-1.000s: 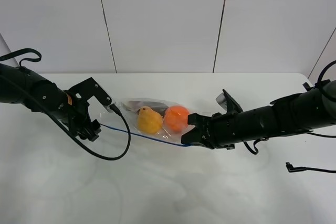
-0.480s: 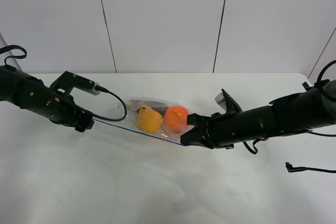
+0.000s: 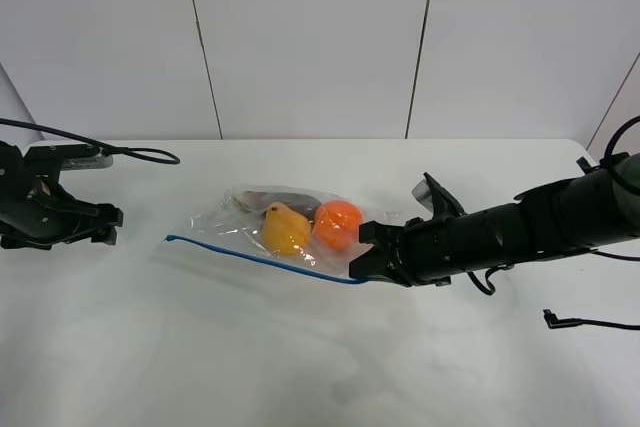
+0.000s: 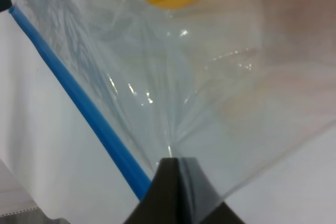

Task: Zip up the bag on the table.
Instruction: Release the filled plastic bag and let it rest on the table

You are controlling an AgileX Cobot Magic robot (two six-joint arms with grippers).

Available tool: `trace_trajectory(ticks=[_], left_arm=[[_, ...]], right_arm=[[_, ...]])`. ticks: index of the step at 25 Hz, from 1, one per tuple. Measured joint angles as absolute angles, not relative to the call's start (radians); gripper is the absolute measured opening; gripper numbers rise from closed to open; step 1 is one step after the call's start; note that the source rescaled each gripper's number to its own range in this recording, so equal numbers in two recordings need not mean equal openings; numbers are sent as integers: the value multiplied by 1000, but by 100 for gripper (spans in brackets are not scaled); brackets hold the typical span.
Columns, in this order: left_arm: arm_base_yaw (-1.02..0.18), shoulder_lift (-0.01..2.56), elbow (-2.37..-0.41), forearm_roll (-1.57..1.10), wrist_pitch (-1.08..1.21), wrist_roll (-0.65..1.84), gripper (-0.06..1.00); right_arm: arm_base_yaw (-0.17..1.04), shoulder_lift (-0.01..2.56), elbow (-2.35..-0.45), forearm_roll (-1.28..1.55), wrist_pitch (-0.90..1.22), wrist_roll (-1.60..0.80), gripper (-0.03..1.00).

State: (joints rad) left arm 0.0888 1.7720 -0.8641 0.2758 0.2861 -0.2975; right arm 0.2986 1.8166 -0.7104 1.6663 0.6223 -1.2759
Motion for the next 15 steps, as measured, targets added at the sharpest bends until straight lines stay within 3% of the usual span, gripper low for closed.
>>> trace_trajectory(ticks=[15], left_arm=[[93, 1714, -869, 276, 310, -298, 97]], right_arm=[[299, 1817, -710, 1662, 612, -1276, 0]])
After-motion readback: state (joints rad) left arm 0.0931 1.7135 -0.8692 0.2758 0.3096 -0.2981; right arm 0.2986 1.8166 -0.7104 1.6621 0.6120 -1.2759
